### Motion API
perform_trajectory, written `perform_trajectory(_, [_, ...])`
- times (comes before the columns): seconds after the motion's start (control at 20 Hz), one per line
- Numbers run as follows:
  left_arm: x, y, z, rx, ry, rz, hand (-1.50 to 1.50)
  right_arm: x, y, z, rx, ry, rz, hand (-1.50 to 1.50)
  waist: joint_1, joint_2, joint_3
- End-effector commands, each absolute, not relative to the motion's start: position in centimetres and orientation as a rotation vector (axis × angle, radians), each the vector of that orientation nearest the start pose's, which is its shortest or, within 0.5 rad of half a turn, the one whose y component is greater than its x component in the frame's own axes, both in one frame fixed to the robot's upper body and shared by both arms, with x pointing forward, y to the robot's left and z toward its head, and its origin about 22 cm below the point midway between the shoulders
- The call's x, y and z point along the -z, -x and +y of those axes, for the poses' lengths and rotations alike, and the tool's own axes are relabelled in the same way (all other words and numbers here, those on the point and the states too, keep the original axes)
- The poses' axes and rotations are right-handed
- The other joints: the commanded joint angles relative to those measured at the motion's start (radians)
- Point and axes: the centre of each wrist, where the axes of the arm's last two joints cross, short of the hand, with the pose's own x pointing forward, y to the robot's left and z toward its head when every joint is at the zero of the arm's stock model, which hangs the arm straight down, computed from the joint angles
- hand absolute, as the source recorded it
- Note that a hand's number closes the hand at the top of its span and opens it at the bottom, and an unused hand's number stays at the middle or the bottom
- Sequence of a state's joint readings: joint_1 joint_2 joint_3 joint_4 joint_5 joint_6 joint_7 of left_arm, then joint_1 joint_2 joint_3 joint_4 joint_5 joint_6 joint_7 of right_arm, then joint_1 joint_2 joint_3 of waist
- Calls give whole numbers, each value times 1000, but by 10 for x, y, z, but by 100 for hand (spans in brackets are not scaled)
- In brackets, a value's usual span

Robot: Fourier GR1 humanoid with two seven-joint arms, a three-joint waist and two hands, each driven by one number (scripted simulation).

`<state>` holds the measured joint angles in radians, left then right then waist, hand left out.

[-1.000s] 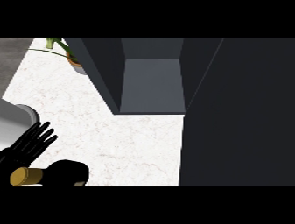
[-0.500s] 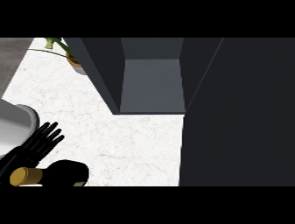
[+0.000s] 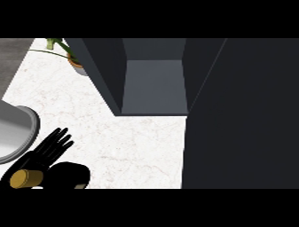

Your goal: Pick up the wine, place it into the cabinet and close the cabinet

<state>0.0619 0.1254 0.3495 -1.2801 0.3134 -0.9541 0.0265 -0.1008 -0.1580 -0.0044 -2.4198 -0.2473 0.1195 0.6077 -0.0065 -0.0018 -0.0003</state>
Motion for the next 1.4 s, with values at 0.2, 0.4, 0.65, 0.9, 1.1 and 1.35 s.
perform_trajectory(0.2, [79, -203, 361, 149, 652, -1354, -150, -219, -126, -234, -335, -263, -1943, -150, -3, 0, 0])
perform_trajectory(0.4, [87, -193, 346, 105, 691, -1375, -150, -215, -139, -244, -292, -248, -1960, -150, 1, 0, 0])
perform_trajectory(0.65, [95, -190, 345, 130, 821, -1323, 150, -222, -138, -232, -329, -278, -1922, -150, 2, -1, 0])
perform_trajectory(0.9, [79, -205, 315, 236, 792, -1371, 150, -225, -123, -233, -324, -272, -1936, -150, -3, -3, 0])
perform_trajectory(1.1, [74, -191, 313, 347, 755, -1481, 150, -214, -141, -231, -288, -265, -1918, -150, 3, -4, -1])
perform_trajectory(1.35, [68, -191, 325, 118, 434, -1640, 150, -211, -141, -231, -298, -260, -1940, -150, -2, -5, 0])
